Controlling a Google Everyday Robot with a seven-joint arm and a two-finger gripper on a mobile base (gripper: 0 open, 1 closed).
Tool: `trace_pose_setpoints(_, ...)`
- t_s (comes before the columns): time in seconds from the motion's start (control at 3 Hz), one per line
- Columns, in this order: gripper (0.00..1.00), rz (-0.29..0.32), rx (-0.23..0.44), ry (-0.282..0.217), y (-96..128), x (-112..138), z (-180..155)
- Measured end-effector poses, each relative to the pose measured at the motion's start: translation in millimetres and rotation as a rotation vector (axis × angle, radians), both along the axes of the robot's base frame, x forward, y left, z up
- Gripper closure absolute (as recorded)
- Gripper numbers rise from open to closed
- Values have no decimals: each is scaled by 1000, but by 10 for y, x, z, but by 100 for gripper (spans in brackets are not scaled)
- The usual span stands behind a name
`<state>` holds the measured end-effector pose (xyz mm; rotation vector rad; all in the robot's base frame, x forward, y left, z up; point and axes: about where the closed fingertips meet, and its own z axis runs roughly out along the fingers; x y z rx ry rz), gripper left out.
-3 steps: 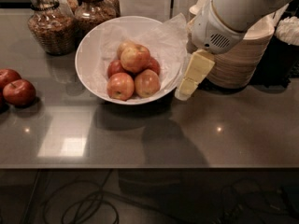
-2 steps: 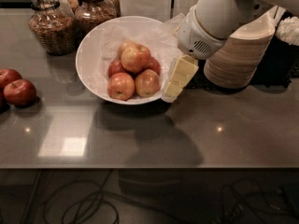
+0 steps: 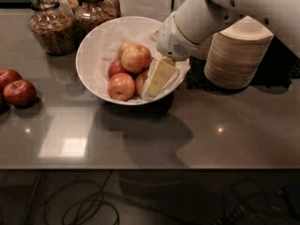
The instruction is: Pick apple from white bowl
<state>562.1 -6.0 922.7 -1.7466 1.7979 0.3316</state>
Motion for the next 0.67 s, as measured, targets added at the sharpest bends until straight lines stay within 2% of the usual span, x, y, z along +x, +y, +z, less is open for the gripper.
trace_pose_setpoints(0.33,0,31,89,-9,171,221,116)
trace_pose_setpoints(0.67,0,37,168,8,275,399,138)
